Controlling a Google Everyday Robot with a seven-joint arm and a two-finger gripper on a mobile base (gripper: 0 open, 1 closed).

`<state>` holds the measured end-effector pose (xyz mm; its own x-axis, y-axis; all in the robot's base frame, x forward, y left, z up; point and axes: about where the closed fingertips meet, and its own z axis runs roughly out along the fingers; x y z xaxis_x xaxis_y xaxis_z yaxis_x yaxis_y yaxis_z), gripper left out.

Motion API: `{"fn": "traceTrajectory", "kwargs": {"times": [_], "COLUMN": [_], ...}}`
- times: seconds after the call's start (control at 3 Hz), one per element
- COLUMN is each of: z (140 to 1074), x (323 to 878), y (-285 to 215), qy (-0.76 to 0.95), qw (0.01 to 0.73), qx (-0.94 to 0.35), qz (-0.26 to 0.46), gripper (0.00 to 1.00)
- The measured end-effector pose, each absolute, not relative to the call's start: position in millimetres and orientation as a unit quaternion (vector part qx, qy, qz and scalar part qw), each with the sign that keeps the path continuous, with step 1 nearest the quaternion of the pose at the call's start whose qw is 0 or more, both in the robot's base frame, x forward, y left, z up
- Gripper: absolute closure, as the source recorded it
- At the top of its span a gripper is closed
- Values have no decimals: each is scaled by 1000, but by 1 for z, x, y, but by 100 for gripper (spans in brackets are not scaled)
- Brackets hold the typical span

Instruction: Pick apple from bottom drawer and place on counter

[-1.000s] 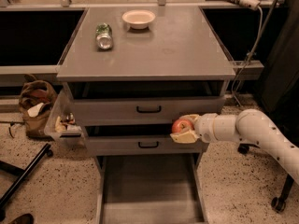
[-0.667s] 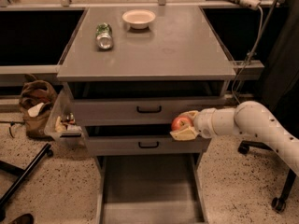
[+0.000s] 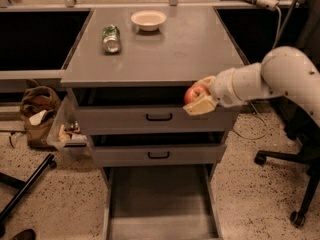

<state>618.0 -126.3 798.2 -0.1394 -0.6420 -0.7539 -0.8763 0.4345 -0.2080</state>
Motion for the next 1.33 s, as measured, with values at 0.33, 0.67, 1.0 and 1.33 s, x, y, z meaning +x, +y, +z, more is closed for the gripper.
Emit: {"fn": "traceTrajectory", "kwargs": {"times": [0.33, 0.67, 1.0, 1.33], "z": [860, 891, 899, 888], "x": [639, 673, 715, 754], "y": [-117, -104, -88, -73], "qy": [727, 711, 704, 716], "qw": [420, 434, 447, 443], "qx": [-530, -537, -530, -513], "qz": [119, 129, 153, 165], "gripper": [100, 100, 100, 100]}}
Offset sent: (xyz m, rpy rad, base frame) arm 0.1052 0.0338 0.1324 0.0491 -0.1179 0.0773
